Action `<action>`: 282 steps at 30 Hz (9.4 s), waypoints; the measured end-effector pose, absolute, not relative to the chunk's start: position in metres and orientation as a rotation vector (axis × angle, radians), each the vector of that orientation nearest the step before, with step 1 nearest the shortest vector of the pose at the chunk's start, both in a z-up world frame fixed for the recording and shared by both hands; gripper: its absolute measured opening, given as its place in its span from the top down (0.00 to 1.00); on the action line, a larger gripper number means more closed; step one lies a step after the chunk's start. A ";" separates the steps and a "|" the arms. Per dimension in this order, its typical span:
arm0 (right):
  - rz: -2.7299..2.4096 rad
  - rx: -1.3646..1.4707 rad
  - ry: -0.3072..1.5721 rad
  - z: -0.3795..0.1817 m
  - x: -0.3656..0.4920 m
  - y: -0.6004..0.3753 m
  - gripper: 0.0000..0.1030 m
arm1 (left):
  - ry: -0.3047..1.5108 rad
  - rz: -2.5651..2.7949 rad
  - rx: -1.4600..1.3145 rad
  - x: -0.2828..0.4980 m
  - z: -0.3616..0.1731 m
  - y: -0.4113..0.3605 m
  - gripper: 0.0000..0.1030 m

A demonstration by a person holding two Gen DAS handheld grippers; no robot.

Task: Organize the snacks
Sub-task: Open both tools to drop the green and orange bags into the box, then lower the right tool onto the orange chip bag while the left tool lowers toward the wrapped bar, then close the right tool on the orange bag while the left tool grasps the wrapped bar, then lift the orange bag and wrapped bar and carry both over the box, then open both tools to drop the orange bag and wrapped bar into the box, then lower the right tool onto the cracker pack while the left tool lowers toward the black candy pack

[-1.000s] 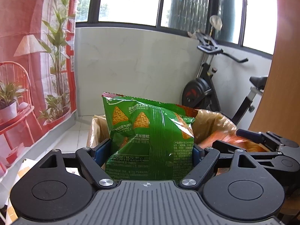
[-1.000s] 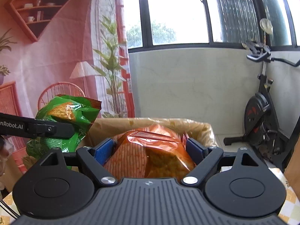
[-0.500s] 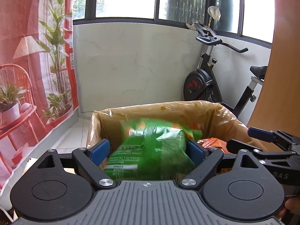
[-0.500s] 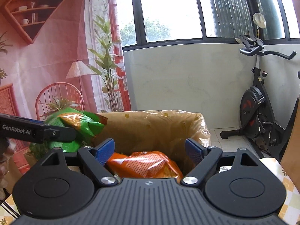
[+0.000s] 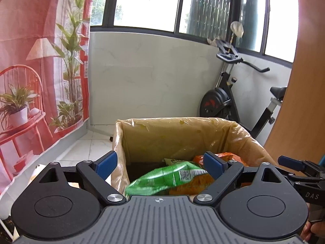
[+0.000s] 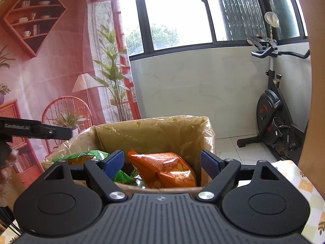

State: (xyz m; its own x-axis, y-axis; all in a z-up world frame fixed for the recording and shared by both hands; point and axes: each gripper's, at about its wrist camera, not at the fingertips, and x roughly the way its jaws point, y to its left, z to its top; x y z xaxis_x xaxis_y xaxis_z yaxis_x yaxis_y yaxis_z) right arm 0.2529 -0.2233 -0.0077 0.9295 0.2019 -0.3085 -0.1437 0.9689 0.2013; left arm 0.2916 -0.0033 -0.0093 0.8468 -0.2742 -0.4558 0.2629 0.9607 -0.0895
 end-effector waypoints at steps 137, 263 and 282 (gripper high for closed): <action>-0.003 0.183 0.572 -0.121 0.145 -0.261 0.26 | 0.810 -0.105 -0.191 0.206 -0.171 0.048 0.59; 0.188 0.028 0.613 -0.164 0.191 -0.165 0.13 | 0.756 -0.187 -0.198 0.214 -0.153 0.047 0.45; 0.226 -0.082 0.680 -0.183 0.195 -0.147 0.10 | 0.814 -0.181 -0.213 0.210 -0.161 0.044 0.45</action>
State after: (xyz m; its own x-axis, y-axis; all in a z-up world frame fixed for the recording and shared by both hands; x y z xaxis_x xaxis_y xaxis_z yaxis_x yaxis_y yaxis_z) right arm 0.1947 -0.1467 -0.1826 0.7541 0.1800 -0.6316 -0.2332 0.9724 -0.0014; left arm 0.2103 0.0439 -0.1610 0.6735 -0.2406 -0.6989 0.0777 0.9633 -0.2568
